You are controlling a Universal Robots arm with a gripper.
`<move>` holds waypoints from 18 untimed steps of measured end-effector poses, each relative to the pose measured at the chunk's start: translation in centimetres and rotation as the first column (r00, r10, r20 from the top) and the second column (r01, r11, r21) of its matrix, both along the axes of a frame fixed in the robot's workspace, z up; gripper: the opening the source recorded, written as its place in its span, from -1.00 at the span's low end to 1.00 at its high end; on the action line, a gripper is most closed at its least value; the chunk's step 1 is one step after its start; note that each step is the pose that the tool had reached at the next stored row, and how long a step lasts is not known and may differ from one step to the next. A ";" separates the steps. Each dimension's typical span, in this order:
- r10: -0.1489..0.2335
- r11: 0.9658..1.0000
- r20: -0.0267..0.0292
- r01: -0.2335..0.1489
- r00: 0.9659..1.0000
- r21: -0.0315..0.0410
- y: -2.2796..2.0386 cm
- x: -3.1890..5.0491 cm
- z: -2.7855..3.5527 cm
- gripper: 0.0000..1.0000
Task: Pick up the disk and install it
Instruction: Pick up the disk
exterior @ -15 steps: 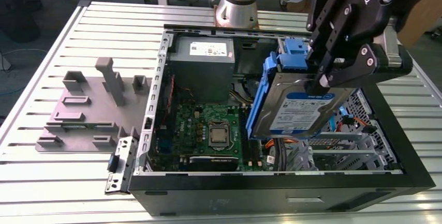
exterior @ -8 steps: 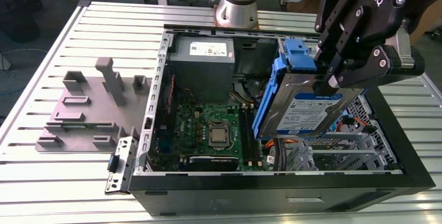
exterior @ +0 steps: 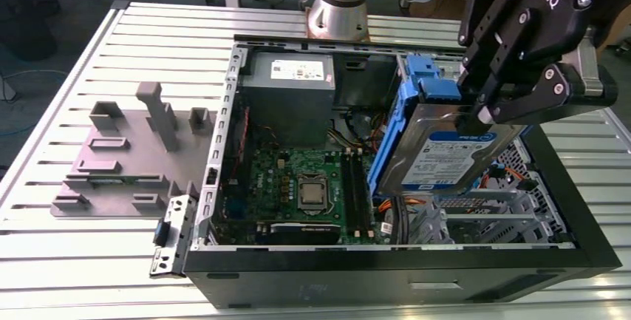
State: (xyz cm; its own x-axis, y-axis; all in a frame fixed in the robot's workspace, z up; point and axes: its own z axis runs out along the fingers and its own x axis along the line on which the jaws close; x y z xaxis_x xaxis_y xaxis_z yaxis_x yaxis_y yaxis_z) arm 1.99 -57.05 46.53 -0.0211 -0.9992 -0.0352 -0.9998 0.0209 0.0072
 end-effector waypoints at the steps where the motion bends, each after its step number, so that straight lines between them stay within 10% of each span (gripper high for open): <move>1: 0.000 1.000 0.000 0.000 1.000 0.000 0.02 0.07 -0.01 -0.30; 18: 0.000 1.000 0.000 0.000 1.000 0.000 0.10 1.23 -0.08 -0.30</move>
